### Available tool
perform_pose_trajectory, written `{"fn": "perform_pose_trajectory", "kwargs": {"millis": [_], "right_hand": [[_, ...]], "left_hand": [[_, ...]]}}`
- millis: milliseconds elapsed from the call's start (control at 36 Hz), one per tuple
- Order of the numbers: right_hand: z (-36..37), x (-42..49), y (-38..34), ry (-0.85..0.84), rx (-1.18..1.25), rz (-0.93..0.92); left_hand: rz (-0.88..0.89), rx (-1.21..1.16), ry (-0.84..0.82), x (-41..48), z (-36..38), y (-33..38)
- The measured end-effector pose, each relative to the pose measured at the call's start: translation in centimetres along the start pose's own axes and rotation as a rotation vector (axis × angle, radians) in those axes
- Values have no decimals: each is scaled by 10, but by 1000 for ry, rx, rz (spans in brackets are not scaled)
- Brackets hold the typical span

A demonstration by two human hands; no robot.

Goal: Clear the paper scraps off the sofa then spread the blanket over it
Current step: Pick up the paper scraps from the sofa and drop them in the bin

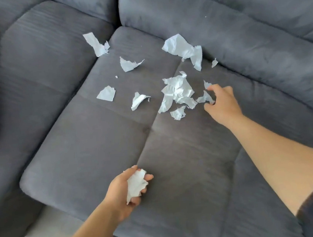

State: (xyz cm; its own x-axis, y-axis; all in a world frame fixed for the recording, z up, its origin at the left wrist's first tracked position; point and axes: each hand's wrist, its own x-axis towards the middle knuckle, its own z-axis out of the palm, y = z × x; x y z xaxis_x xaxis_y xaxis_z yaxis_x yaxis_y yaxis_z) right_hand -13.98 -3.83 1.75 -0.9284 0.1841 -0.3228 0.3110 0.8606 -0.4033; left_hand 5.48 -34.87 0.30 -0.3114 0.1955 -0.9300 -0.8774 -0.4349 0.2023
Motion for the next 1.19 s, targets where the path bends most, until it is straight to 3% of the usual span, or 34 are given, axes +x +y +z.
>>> {"fn": "perform_pose_trajectory", "kwargs": {"millis": [56,111,222,306,361,472,528,584,667,750,834,945,1056,1111,1195], "right_hand": [[13,10,3,-41,-22,-71],[23,13,1,48,43,-83],[35,-12,-6,244,346,41],[36,-53,-16,277,467,52],[36,-84,-19,207,453,-104],[31,-118,-20,-214,121,-465],[22,-108,-15,-320,70,-542],[4,-84,-13,-282,208,-503],[-17,-27,-4,-119,401,-291],[-21,36,9,20,294,-160],[-15,72,14,-21,250,-86],[-1,69,13,22,135,-88],[10,10,5,171,423,-141],[16,-31,0,118,454,-254],[28,-76,-4,-225,192,-460]], "left_hand": [[41,-4,7,3,-5,-7],[80,1,-1,3,-3,-11],[125,6,-3,5,27,-20],[145,35,-37,11,67,-16],[131,9,-61,17,99,-8],[171,2,-129,35,156,5],[228,-4,-107,44,175,12],[274,30,-51,50,184,22],[266,101,-29,58,182,34],[215,99,-91,67,169,35],[178,-23,-188,74,157,35],[201,-86,-210,77,157,31],[237,-47,-166,77,161,29],[243,-13,-159,76,165,28],[248,4,-168,75,165,26]]}}
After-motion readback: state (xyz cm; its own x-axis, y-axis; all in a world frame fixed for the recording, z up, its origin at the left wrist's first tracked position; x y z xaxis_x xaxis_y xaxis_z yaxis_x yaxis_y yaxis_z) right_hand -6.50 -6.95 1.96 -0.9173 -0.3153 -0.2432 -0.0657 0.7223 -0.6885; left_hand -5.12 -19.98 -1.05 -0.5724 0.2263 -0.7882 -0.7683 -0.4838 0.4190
